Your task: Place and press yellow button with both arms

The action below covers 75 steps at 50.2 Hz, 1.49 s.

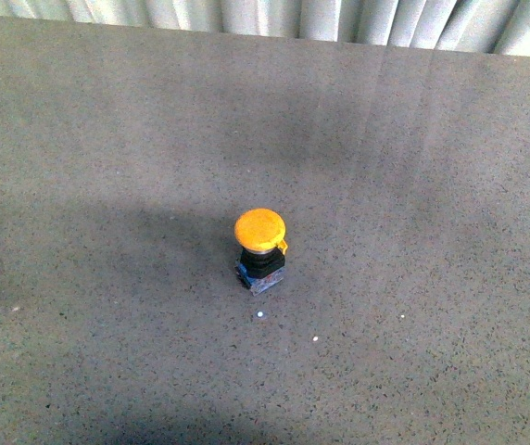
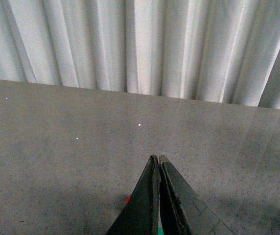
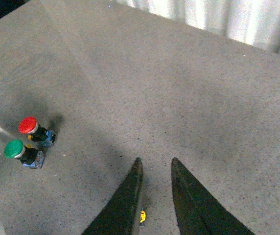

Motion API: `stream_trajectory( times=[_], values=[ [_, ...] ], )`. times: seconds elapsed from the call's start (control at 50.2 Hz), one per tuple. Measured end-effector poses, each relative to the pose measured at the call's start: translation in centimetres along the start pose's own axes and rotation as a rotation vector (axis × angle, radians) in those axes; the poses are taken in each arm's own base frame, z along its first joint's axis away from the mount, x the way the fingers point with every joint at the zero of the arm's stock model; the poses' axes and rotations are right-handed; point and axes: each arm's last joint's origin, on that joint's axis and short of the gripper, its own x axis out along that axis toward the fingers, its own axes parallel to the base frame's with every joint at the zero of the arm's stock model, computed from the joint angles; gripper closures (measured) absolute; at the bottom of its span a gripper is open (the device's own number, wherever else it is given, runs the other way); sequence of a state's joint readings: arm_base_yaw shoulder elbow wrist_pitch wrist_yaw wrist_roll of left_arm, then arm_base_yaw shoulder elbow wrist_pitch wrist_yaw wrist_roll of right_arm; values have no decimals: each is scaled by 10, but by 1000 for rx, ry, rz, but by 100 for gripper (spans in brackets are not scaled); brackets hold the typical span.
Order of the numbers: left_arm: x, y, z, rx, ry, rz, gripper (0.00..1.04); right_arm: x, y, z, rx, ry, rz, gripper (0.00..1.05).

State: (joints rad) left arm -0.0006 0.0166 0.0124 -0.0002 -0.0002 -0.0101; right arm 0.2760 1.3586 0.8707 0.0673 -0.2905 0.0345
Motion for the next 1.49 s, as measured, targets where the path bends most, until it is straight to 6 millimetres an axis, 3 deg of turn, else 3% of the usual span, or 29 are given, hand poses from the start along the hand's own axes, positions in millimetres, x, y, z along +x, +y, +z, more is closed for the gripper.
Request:
stream_trajectory(
  times=[0.06, 0.1, 0.199, 0.418, 0.717, 1.216, 1.495],
  values=[
    [0, 0, 0, 0, 0, 0, 103, -7, -1, -4, -42, -163, -213, 93],
    [0, 0, 0, 0, 0, 0, 103, -17, -3, -16, -48, -317, -385, 104],
    [0, 0, 0, 0, 0, 0, 103, -41, -15, -48, -29, -430, -549, 103],
    [0, 0, 0, 0, 0, 0, 103, -74, -19, -94, -29, -423, -544, 103],
    [0, 0, 0, 0, 0, 0, 103, -99, -18, -124, -29, -426, -545, 103],
    [0, 0, 0, 0, 0, 0, 103, -121, -16, -150, -33, -442, -549, 103],
    [0, 0, 0, 0, 0, 0, 103, -129, -12, -152, -37, -452, -549, 103]
  ],
)
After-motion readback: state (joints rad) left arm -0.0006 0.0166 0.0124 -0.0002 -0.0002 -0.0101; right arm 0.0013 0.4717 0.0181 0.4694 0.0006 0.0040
